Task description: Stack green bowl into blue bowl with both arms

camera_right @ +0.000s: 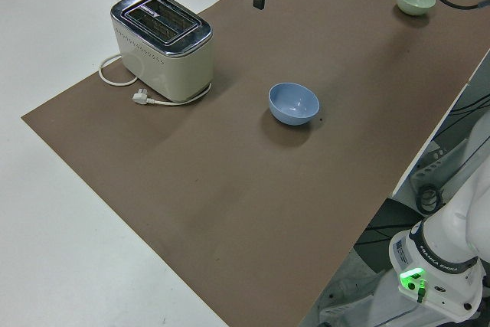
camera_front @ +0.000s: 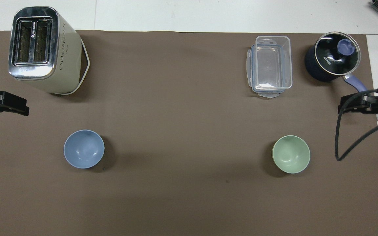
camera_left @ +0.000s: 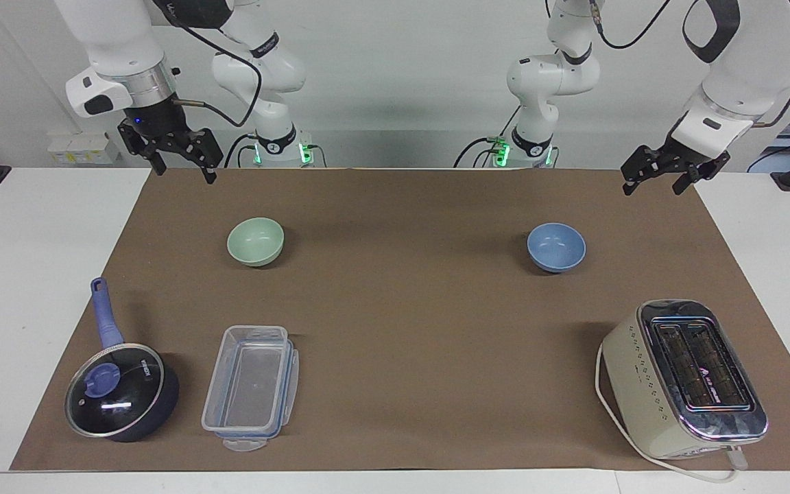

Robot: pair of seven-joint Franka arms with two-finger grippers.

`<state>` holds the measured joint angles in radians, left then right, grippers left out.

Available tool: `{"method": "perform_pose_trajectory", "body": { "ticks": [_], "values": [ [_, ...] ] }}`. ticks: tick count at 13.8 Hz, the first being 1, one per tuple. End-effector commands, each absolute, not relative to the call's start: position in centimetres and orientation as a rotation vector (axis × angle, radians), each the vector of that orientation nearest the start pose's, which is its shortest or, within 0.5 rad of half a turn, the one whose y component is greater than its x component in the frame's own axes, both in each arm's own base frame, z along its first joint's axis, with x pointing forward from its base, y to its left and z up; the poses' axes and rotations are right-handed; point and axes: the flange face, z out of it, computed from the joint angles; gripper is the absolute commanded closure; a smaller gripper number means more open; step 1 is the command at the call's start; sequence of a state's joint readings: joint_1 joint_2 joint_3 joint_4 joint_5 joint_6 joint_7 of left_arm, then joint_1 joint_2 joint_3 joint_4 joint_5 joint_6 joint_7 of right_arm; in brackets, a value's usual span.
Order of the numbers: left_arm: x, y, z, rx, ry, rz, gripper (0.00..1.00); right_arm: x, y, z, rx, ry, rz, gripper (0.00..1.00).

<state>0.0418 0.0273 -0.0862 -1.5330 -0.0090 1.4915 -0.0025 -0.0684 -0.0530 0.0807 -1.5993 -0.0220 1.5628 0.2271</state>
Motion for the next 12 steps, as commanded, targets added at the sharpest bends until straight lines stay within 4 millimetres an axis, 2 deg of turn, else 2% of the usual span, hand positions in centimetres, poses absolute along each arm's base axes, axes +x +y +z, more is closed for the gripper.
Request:
{"method": "perform_pose_trajectory", "body": {
  "ticks": [1,2,5,7,9,12],
  "values": [
    [55.0,-3.1,62.4,-3.131,0.093,0.115,0.0,53.8,0.4,64.1,-3.131,0.352,-0.016,0.0],
    [54.9,-3.8,62.4,-3.13,0.112,0.115,0.0,53.8,0.4,64.1,-3.131,0.352,-0.016,0.0],
    [54.5,-3.4,62.2,-3.14,0.082,0.133,0.0,53.8,0.4,64.1,-3.131,0.352,-0.016,0.0],
    [54.0,-3.5,61.3,-3.151,0.084,0.064,0.0,53.8,0.4,64.1,-3.131,0.352,-0.016,0.0],
    [52.8,-3.3,59.1,-3.148,0.094,0.035,0.0,53.8,0.4,64.0,-3.131,0.352,-0.011,0.0],
    [52.3,-2.5,55.4,-3.147,0.094,0.025,0.0,53.7,0.3,64.0,-3.131,0.355,-0.014,0.0]
  ]
}}
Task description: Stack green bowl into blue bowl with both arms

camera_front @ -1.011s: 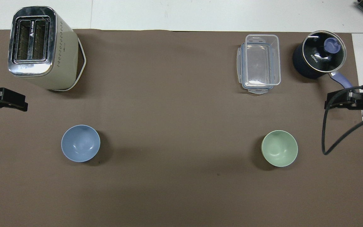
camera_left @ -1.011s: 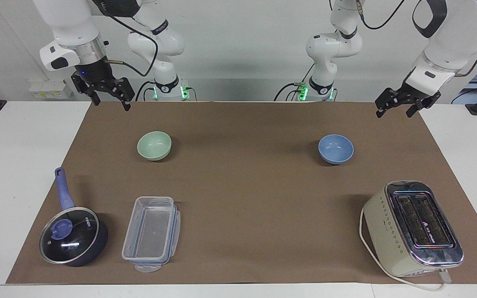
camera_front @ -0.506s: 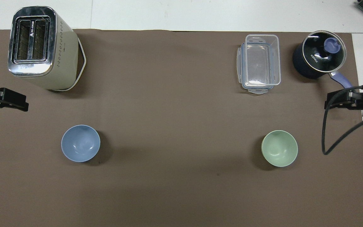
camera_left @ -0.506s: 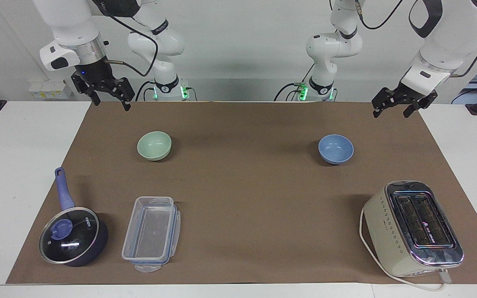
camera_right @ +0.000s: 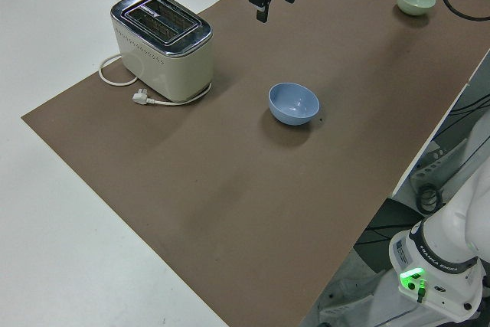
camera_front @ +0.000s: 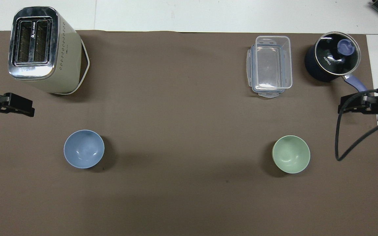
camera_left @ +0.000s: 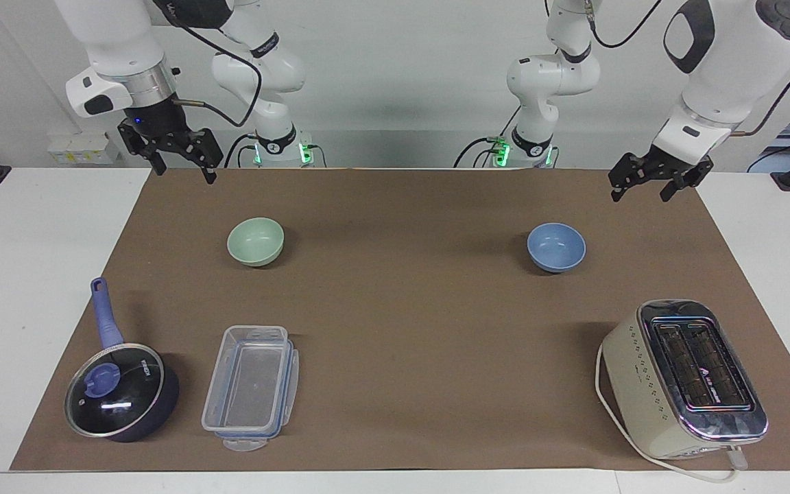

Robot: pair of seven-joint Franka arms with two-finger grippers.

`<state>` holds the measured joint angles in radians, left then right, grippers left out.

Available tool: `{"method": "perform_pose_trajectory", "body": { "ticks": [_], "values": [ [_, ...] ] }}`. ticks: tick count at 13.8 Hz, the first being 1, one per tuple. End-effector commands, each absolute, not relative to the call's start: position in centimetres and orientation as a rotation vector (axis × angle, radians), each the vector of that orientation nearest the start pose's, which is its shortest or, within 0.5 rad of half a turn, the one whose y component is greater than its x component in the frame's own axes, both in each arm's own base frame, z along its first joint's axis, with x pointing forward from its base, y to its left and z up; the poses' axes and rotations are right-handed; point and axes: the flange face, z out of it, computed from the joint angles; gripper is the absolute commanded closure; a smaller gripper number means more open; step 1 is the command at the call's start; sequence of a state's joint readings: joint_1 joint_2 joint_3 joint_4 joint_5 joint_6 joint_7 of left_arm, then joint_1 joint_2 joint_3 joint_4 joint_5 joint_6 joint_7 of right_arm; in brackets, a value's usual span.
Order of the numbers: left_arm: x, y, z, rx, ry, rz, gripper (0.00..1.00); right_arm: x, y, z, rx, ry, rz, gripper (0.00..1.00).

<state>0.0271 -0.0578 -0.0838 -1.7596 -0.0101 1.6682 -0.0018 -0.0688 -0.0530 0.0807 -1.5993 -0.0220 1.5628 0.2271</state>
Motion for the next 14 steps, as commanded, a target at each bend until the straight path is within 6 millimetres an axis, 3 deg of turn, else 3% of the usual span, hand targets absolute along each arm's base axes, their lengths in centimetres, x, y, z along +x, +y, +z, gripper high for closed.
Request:
{"method": "perform_pose_trajectory", "body": {
  "ticks": [1,6,14],
  "values": [
    [52.3,-1.7,54.5,-3.146,0.112,0.022,0.0,53.7,0.3,64.0,-3.131,0.355,-0.014,0.0],
    [51.7,-1.6,49.2,-3.145,0.119,0.058,0.0,53.6,0.3,63.8,-3.132,0.355,-0.006,0.0],
    [48.3,-1.5,37.9,-3.145,0.096,0.008,0.0,53.7,0.2,63.8,-3.131,0.357,-0.006,0.0]
  ]
}}
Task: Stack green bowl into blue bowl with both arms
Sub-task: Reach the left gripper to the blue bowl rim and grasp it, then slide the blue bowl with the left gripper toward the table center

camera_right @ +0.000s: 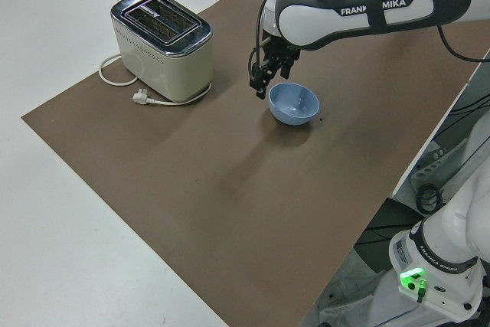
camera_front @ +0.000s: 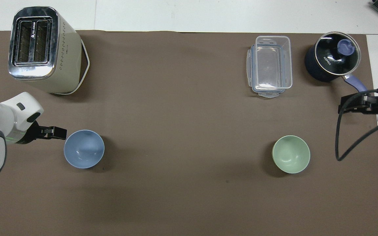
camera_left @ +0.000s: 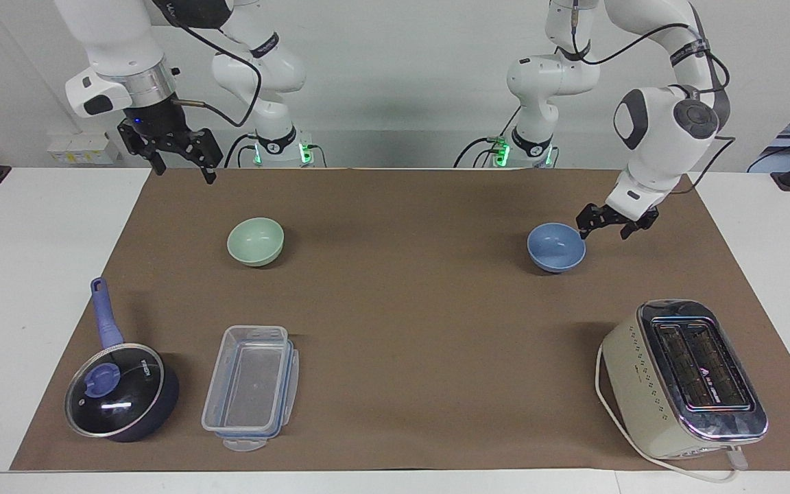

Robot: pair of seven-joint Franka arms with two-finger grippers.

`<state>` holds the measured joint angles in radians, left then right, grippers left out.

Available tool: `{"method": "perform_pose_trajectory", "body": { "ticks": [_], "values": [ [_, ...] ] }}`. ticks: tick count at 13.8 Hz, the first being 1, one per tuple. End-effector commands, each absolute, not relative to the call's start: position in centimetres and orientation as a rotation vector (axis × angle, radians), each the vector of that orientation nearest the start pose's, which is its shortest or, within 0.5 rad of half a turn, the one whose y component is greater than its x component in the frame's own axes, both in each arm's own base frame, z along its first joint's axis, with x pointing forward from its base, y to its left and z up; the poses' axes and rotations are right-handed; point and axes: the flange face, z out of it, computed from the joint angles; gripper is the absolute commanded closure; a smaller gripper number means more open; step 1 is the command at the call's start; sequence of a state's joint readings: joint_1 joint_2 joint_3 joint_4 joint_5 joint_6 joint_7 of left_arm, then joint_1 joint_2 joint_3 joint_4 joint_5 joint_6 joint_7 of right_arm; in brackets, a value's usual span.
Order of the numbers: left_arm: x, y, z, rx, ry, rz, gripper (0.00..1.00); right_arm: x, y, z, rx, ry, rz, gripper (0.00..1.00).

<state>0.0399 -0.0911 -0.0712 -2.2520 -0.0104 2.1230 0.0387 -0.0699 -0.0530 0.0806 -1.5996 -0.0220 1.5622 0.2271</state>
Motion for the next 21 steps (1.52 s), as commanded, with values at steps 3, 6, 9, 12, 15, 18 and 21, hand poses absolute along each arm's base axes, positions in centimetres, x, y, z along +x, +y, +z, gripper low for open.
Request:
{"method": "perform_pose_trajectory", "body": {
  "ticks": [3,6,9,12,15,18,21],
  "values": [
    [47.4,-1.9,34.3,-3.147,0.081,-0.019,0.07,53.7,0.2,63.8,-3.132,0.355,-0.006,0.0],
    [47.0,-2.0,32.8,-3.148,0.049,-0.021,1.0,53.6,0.2,63.8,-3.132,0.353,-0.004,0.0],
    [47.2,-1.7,33.4,-3.148,0.044,-0.028,1.0,53.5,0.2,63.9,-3.132,0.353,-0.006,0.0],
    [47.7,-1.6,35.5,-3.147,0.045,0.01,1.0,53.5,0.2,63.8,-3.132,0.355,-0.004,0.0],
    [48.8,-2.5,38.1,-3.147,0.004,0.003,1.0,53.5,0.2,63.8,-3.132,0.355,-0.004,0.0],
    [49.1,-6.6,39.2,-3.181,-0.014,-0.022,1.0,53.5,0.0,63.8,-3.132,0.357,-0.006,0.0],
    [48.3,-12.7,39.3,-3.201,0.037,-0.036,1.0,53.5,0.0,63.8,-3.132,0.357,-0.006,0.0]
  ]
}}
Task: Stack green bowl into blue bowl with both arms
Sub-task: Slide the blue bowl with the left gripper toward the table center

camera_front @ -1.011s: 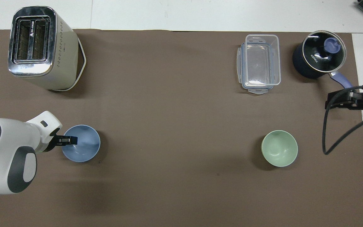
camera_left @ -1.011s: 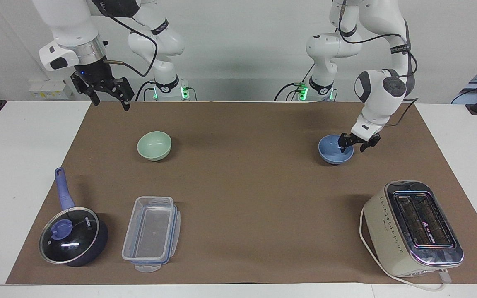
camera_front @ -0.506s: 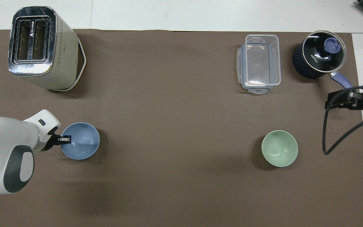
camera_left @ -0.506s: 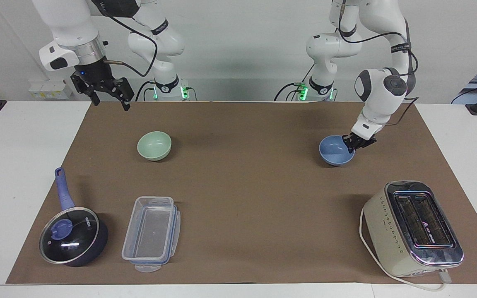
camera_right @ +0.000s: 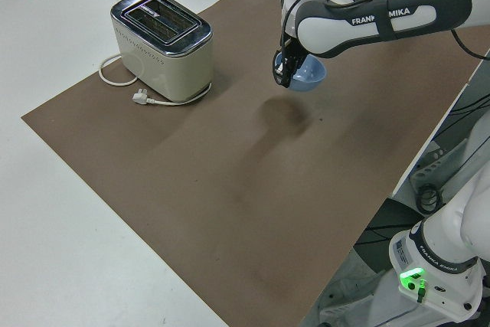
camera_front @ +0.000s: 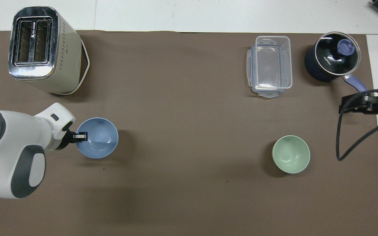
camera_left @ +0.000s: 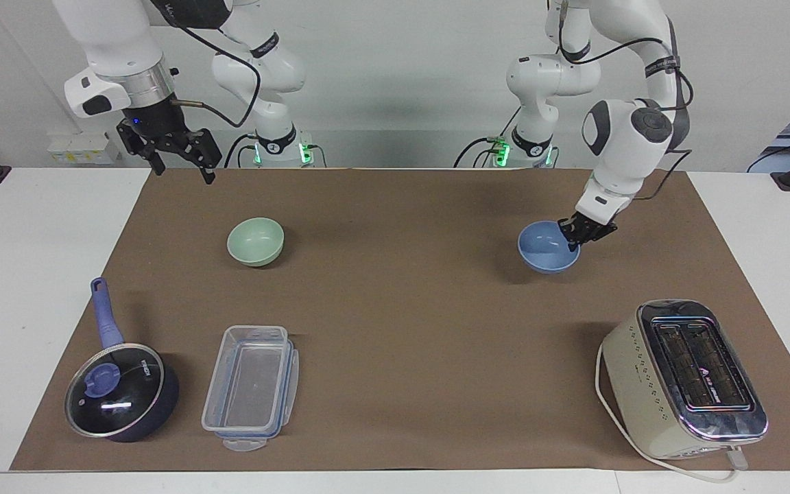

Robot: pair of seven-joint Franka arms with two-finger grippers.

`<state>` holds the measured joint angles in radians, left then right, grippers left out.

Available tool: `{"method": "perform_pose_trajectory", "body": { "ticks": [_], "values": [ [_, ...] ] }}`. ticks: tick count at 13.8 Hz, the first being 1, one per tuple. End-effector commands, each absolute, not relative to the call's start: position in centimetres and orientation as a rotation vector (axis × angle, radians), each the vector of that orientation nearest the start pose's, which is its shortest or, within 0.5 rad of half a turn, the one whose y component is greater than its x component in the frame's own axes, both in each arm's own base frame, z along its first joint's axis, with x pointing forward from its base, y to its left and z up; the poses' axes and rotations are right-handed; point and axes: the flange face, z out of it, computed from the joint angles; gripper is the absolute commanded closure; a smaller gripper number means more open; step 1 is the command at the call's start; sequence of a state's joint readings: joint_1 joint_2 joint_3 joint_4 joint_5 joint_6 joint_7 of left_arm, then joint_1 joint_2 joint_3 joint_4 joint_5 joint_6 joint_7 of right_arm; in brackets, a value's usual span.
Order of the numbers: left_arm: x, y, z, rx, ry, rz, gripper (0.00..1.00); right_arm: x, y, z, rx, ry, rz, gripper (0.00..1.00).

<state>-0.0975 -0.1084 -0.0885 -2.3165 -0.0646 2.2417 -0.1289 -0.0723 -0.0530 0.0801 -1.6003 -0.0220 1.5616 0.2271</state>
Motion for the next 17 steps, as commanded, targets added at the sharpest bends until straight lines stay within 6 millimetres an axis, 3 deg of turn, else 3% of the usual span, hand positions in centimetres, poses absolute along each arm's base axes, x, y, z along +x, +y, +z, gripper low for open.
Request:
{"method": "perform_pose_trajectory", "body": {
  "ticks": [1,6,10,11,12,13,15,17],
  "values": [
    [47.9,-14.9,38.9,-3.204,0.065,-0.047,1.0,53.5,0.0,63.8,-3.132,0.357,-0.006,0.0],
    [45.4,-23.9,36.5,-3.233,0.145,-0.1,1.0,53.5,-0.3,63.8,-3.133,0.343,-0.006,0.0],
    [42.6,-29.1,33.3,-3.24,0.242,-0.095,1.0,53.5,-0.3,63.8,-3.133,0.345,-0.004,0.0],
    [42.7,-29.6,33.2,-3.253,0.186,-0.122,1.0,53.5,-0.3,63.8,-3.133,0.345,-0.004,0.0],
    [43.0,-29.8,33.5,-3.263,0.127,-0.132,0.41,53.5,-0.3,63.8,-3.133,0.345,-0.004,0.0],
    [43.8,-29.7,33.8,-3.262,0.135,-0.131,0.0,53.4,-0.3,63.7,-3.133,0.345,-0.001,0.0],
    [44.7,-28.4,34.3,-3.257,0.11,-0.117,0.0,53.4,-0.3,63.6,-3.134,0.346,0.001,0.0],
    [47.3,-26.4,36.1,-3.253,0.065,-0.099,0.0,53.4,-0.3,63.6,-3.134,0.346,0.001,0.0]
  ]
}}
